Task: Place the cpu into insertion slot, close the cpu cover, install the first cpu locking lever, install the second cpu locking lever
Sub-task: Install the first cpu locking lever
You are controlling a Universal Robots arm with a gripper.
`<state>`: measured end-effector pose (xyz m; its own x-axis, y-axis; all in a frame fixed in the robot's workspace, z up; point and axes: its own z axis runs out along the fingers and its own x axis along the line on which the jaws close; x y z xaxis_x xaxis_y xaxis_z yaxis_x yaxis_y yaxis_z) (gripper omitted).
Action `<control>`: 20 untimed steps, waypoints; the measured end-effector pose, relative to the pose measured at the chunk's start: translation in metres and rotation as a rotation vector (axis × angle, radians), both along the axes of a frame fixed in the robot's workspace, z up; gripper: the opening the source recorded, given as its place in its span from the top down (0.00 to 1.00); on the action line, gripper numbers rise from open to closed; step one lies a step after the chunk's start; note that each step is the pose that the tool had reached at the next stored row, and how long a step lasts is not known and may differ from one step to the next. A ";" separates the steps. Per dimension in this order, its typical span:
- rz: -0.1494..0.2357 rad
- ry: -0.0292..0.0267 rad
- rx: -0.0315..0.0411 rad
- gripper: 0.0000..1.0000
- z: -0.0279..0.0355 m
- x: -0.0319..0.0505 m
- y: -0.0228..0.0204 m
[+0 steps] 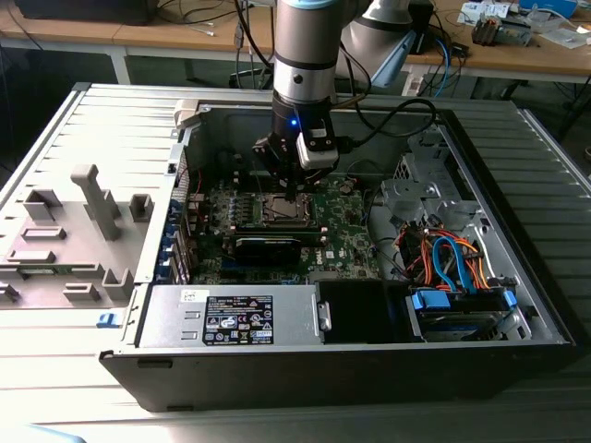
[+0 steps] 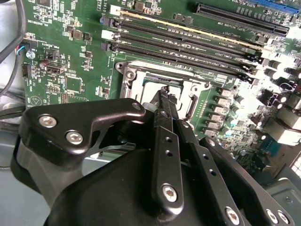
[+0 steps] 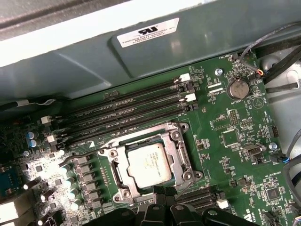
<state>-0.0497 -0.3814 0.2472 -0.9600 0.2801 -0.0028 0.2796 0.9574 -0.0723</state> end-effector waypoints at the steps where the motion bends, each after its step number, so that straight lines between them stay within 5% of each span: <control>1: 0.001 0.0000 0.0000 0.89 0.0000 0.0000 0.0000; 20: 0.034 0.0000 0.0000 0.89 0.0000 0.0000 0.0000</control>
